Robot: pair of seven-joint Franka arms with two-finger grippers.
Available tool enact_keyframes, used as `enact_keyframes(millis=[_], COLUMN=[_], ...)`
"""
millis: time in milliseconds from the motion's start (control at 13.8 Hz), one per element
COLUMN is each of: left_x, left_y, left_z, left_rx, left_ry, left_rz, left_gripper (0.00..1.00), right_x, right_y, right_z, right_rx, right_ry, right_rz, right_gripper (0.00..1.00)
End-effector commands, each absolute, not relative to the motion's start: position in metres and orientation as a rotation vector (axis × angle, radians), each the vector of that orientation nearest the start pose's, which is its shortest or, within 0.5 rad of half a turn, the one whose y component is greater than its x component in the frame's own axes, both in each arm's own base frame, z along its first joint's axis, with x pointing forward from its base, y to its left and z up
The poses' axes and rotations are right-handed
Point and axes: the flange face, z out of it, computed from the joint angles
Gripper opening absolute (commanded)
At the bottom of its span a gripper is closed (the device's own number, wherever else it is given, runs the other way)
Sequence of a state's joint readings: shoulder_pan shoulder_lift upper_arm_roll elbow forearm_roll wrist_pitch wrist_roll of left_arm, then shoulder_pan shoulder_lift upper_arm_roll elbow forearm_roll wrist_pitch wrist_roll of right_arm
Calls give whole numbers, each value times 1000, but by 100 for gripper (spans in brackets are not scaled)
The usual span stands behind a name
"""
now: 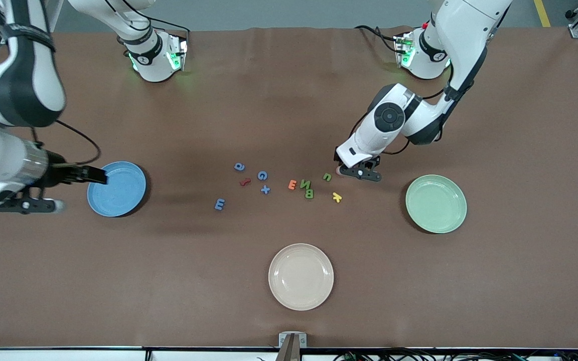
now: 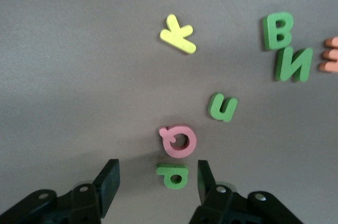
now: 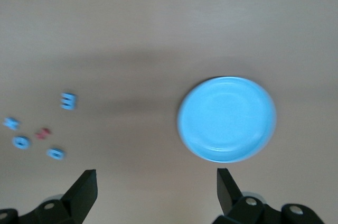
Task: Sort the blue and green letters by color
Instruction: 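Grasp a green letter with the left gripper while the right gripper grasps blue E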
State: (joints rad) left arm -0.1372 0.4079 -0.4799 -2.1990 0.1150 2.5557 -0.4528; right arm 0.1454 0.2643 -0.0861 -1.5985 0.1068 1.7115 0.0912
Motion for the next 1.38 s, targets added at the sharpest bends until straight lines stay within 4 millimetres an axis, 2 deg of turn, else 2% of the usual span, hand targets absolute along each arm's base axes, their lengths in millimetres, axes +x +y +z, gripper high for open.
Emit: enact_keyframes(millis=[0,145,362,507,652,796,869,1014,1086,1303], left_x=[437,432,429,429,424,423,423,425,424,424], left_y=[-337,-338,-339,-339,-345,-347,-347,-346,-345,-345], left_z=[211,208,197,193,187,185,182,180,177,173], left_rx=[-3181,-3153,-3133,-3134,-3136,-3135,-3129,-3122,-3117,-3116], left_ry=[440,394,406,396,377,372,382,394,402,403], left_rz=[89,116,124,135,154,156,159,153,156,167], left_gripper=[61,59,59,59,61,61,61,60,60,55], right_x=[624,620,615,613,600,587,579,576,572,572], right_y=[102,149,200,229,243,242,247,254,265,268], right_z=[432,393,338,294,269,245,227,204,197,184], right_rx=[-3051,-3063,-3080,-3095,-3090,-3082,-3087,-3084,-3082,-3078], right_ry=[177,248,276,260,297,296,278,340,345,353], right_rz=[210,176,151,139,88,22,9,-9,-20,-45], right_gripper=[100,100,100,100,99,97,97,95,94,90])
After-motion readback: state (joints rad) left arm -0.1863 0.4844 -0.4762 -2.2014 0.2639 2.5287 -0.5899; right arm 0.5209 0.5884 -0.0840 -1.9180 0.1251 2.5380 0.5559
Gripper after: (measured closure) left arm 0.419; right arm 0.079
